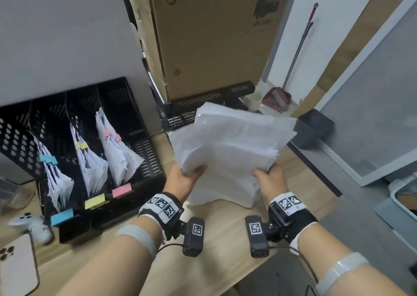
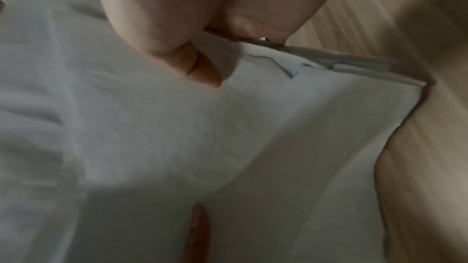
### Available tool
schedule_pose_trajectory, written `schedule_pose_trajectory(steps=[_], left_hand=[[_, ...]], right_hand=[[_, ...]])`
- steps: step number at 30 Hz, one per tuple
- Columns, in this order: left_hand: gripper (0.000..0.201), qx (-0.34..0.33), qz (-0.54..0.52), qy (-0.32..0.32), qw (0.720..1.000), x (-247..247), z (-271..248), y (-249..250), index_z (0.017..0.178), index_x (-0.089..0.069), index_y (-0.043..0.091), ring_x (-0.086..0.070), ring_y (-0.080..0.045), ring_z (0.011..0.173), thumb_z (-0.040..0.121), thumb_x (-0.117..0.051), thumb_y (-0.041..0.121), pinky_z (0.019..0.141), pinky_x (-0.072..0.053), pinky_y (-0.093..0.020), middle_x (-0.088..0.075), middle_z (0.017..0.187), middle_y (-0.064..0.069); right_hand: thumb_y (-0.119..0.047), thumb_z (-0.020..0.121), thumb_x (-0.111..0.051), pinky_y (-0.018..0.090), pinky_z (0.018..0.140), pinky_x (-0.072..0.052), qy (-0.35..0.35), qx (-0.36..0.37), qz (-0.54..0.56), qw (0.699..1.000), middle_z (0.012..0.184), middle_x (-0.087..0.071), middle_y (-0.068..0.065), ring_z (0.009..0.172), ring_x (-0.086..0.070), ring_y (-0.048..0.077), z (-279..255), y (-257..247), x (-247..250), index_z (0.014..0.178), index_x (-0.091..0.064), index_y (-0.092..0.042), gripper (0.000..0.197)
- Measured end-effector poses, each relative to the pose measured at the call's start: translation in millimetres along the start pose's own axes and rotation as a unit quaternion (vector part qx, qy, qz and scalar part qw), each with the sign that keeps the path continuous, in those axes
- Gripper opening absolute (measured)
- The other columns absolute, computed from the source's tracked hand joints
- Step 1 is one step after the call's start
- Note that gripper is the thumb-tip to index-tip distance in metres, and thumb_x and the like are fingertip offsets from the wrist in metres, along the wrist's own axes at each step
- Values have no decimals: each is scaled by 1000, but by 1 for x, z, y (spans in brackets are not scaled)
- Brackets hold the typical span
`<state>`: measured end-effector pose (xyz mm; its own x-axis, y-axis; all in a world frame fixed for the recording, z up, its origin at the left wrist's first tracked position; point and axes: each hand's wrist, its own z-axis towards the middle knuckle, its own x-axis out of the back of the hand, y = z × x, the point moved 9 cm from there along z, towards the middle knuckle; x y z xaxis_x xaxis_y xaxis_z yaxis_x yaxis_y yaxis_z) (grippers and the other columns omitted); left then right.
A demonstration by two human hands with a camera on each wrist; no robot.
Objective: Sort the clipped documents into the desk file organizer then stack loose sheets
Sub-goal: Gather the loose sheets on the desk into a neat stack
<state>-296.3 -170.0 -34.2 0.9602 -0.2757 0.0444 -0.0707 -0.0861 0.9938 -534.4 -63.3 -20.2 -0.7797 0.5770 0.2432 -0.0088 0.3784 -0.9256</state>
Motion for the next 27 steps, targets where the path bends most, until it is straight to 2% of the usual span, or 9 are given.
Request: schedule_pose_trajectory(steps=[3, 6, 10, 14, 16, 19, 21, 24, 27], left_hand=[[28, -20, -43, 9, 999, 0, 6, 23, 110, -72, 24, -74, -17, 95, 87, -78, 10, 82, -59, -34, -78, 101, 2], [34, -53, -86, -12, 995, -1, 10, 51, 115, -70, 19, -73, -13, 97, 85, -79, 7, 79, -57, -25, -78, 105, 0], [65, -29, -30, -29, 999, -7, 6, 39, 124, -45, -1, -70, -20, 100, 74, -87, 4, 79, -60, -27, -67, 104, -14], [94, 9, -27, -53, 998, -14, 8, 6, 137, -40, 23, -66, -16, 120, 63, -97, 20, 100, -56, -37, -66, 129, -1], [83, -2, 3, -65, 998, -20, 10, 9, 137, -48, 22, -66, -18, 120, 68, -94, 21, 103, -54, -42, -68, 129, -1], [44, -48, 43, -64, 996, -28, 11, 27, 127, -66, 21, -68, -19, 116, 86, -80, 23, 103, -52, -53, -73, 123, -1], [39, -57, 30, -57, 996, -29, 14, 38, 126, -68, 22, -68, -21, 116, 88, -75, 26, 103, -51, -55, -73, 123, -1], [46, -60, -31, -55, 996, -26, 22, 50, 126, -66, 20, -68, -27, 116, 83, -79, 27, 102, -54, -51, -72, 124, -4], [79, -68, -27, -47, 996, -19, 24, 45, 131, -50, 27, -63, -22, 117, 64, -91, 36, 96, -55, -36, -62, 127, -5]], right_hand=[[6, 79, -59, 34, 77, -54, 6, 47, 36, 998, 90, -68, 4, 86, -67, 23, -2, -34, 9, 93, -60, -19, 28], [12, 78, -57, 25, 73, -51, 11, 98, 78, 992, 93, -64, 0, 85, -63, 12, -4, -58, 20, 108, -52, -16, 41], [11, 76, -54, 40, 86, -53, 21, 65, 60, 996, 103, -63, 2, 96, -63, 23, -3, -31, 21, 124, -44, -19, 58], [11, 79, -53, 26, 71, -48, 18, 44, 57, 997, 93, -62, -7, 91, -60, 17, -6, -21, 21, 118, -46, -27, 55], [10, 80, -53, 21, 68, -45, 11, 42, 52, 998, 91, -62, -11, 88, -59, 14, -9, -25, 20, 119, -48, -28, 55], [7, 83, -53, 23, 70, -44, 0, 48, 36, 998, 91, -62, -11, 91, -58, 16, -9, -35, 18, 120, -54, -22, 46], [5, 84, -53, 22, 64, -44, 2, 55, 36, 998, 87, -62, -7, 89, -61, 19, -8, -46, 21, 110, -56, -19, 35], [5, 83, -54, 21, 60, -46, 19, 89, 72, 993, 88, -64, -4, 82, -62, 11, -8, -64, 32, 108, -57, -19, 35], [9, 79, -51, 25, 61, -47, 16, 99, 54, 993, 95, -59, 3, 79, -56, 13, -8, -58, 35, 111, -50, -21, 43]])
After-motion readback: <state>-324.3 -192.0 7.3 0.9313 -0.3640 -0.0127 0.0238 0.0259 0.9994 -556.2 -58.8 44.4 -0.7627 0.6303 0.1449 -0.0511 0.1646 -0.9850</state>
